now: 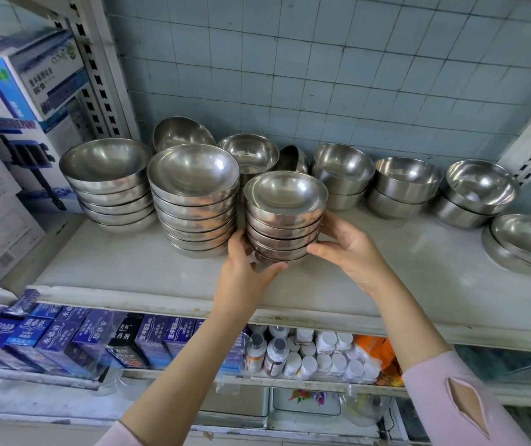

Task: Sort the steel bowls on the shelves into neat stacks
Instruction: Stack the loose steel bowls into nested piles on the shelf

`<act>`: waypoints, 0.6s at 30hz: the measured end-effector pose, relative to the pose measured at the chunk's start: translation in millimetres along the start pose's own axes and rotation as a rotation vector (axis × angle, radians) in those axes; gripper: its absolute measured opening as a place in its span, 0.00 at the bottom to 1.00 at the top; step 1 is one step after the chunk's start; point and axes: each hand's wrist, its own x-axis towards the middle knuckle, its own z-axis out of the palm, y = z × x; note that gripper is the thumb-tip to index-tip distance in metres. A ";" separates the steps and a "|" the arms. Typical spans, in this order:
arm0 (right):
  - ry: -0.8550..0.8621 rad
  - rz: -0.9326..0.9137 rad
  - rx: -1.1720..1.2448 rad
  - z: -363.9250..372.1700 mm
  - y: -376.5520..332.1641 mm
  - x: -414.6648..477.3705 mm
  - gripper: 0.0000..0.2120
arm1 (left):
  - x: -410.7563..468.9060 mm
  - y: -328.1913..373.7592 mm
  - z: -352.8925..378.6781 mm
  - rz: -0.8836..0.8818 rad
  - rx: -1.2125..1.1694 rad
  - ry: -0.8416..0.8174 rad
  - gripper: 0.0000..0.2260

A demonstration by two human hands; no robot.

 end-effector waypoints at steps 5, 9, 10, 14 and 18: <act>0.039 -0.001 0.005 6.7 5.4 -3.8 0.30 | 2.5 4.8 -1.0 0.010 -0.009 -0.044 0.38; 0.054 0.010 -0.014 9.0 4.3 -6.2 0.30 | 0.4 7.9 -4.4 0.005 0.014 -0.040 0.38; 0.051 0.015 -0.020 9.6 3.5 -7.1 0.30 | -0.7 9.0 -5.1 0.000 0.018 -0.040 0.38; 0.025 0.041 -0.032 11.8 -0.9 -10.7 0.36 | -11.6 11.9 -21.8 -0.026 0.020 -0.030 0.29; 0.041 0.091 -0.071 25.1 -4.5 -16.7 0.49 | -19.6 19.4 -71.8 0.399 0.338 0.322 0.09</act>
